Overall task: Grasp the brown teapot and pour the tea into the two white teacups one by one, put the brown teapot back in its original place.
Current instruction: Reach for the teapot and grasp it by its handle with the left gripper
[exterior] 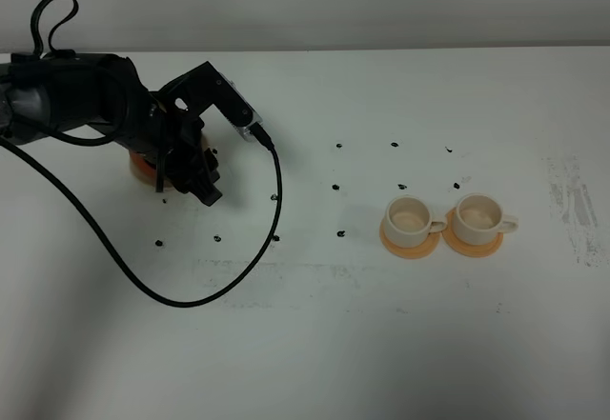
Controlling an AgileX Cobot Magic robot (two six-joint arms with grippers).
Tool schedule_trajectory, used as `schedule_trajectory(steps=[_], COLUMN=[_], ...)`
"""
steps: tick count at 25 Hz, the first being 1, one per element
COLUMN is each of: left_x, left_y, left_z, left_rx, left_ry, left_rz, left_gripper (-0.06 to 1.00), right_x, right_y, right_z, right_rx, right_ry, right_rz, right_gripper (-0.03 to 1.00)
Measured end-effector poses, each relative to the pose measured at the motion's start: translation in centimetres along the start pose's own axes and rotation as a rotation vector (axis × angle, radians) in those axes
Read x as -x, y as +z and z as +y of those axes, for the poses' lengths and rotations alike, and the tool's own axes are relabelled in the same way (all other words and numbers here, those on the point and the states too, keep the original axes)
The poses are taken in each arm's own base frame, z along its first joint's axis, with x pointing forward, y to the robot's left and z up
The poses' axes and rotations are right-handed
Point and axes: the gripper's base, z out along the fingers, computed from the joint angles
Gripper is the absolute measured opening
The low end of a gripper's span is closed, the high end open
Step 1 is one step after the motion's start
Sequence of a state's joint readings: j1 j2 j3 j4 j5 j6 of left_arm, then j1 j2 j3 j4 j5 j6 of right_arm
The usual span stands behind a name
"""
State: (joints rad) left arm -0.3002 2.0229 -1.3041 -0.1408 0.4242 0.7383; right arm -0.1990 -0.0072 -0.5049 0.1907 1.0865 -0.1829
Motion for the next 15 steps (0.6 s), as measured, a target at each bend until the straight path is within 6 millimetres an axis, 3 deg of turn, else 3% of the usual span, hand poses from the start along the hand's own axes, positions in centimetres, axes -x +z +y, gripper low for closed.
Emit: schedule_trajectory(steps=[15], left_x=[-0.31], left_y=[-0.59], left_z=[0.48], left_rx=[-0.001], left_ry=[-0.012], left_rz=[0.012], left_gripper=[0.5], right_x=[0.0], right_y=[0.0], right_z=[0.0], right_rx=[0.0], right_ry=[0.0], right_rz=[0.0], right_gripper=[0.43])
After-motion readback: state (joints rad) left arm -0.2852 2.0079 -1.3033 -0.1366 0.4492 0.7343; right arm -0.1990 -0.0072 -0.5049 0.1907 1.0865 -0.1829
